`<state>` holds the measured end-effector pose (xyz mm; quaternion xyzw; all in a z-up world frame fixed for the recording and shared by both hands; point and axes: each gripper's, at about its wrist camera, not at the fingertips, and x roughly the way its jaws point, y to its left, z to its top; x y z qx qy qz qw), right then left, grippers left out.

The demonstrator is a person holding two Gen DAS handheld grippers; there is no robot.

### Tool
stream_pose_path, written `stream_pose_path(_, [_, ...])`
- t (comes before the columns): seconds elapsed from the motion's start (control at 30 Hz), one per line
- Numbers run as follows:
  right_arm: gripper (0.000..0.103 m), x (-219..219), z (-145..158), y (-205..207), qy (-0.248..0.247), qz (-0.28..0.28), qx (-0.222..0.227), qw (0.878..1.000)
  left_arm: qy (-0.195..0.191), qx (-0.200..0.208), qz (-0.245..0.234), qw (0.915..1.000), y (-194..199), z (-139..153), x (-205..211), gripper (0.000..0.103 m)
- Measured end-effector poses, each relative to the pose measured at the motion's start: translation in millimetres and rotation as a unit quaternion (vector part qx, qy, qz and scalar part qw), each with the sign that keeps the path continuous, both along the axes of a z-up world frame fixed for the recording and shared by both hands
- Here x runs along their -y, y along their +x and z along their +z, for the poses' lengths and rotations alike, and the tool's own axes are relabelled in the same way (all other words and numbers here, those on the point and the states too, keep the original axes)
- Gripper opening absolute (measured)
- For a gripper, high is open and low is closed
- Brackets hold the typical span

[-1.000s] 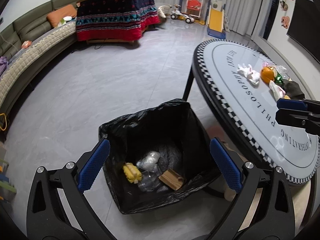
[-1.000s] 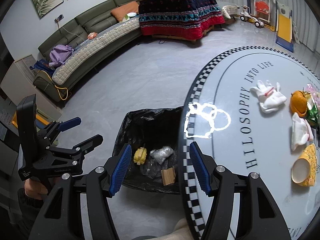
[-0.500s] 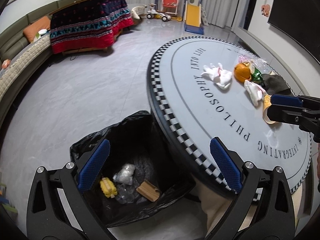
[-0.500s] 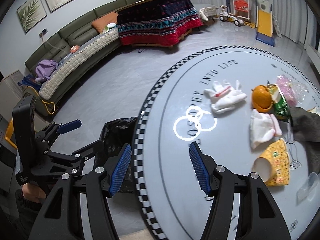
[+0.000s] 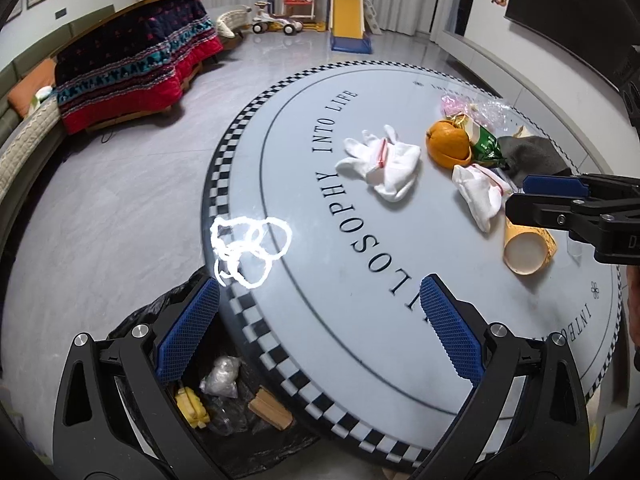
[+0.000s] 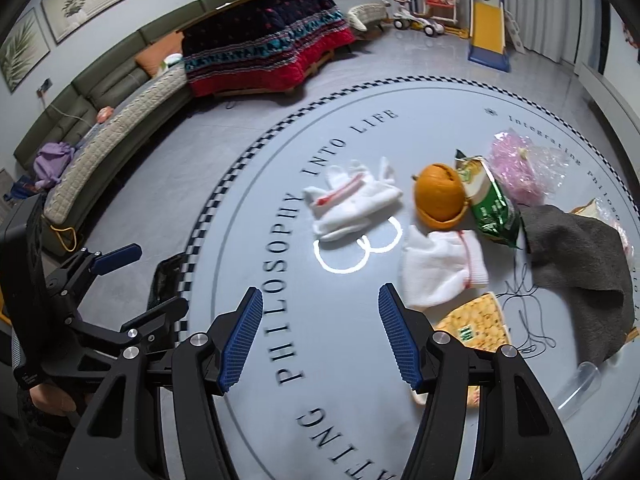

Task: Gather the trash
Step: 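Return to the table and grasp a white glove with the right tool, then grasp the white glove with red stripe with the left tool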

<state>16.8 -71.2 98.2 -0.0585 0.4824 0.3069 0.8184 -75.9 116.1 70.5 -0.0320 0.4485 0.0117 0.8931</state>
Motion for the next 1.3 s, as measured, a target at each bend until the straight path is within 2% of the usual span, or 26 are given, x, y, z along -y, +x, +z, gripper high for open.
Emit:
stream_pose_path(0.3, [0.062, 12, -36, 55, -0.037, -0.035, -0.042, 0.998, 0.003, -0.009, -0.019, 0.9998, 45, -8, 14, 0.097])
stream_pose_path(0.53, [0.060, 15, -59, 82, -0.069, -0.052, -0.061, 0.994, 0.011, -0.025, -0.044, 0.9987, 83, -22, 33, 0.097])
stream_pose_path(0.57, [0.058, 16, -63, 84, -0.075, -0.052, -0.064, 0.994, 0.012, -0.026, -0.048, 0.9984, 87, -24, 35, 0.097])
stream_pose_path(0.63, [0.036, 18, -71, 88, -0.084, -0.050, -0.073, 0.993, 0.015, -0.029, -0.054, 0.9980, 96, -28, 40, 0.097])
stream_pose_path(0.7, [0.019, 23, -72, 90, -0.085, -0.056, -0.070, 0.992, 0.020, -0.032, -0.058, 0.9976, 104, -31, 44, 0.097])
stream_pose_path(0.73, [0.016, 29, -71, 92, -0.067, -0.060, -0.079, 0.993, 0.022, -0.033, -0.059, 0.9975, 108, -32, 46, 0.097])
stream_pose_path(0.87, [0.015, 47, -61, 94, -0.022, -0.080, -0.082, 0.993, 0.028, -0.035, -0.055, 0.9975, 123, -37, 49, 0.097])
stream_pose_path(1.03, [0.015, 57, -54, 95, -0.003, -0.085, -0.084, 0.993, 0.037, -0.025, -0.049, 0.9978, 141, -42, 53, 0.097])
stream_pose_path(1.13, [0.015, 60, -54, 95, 0.006, -0.086, -0.086, 0.993, 0.040, -0.034, -0.045, 0.9976, 154, -46, 54, 0.096])
stream_pose_path(1.27, [0.015, 63, -54, 91, 0.012, -0.086, -0.086, 0.992, 0.047, -0.052, -0.043, 0.9966, 167, -54, 55, 0.089])
stream_pose_path(1.3, [0.015, 63, -53, 90, 0.013, -0.087, -0.086, 0.992, 0.043, -0.057, -0.045, 0.9964, 168, -57, 55, 0.084])
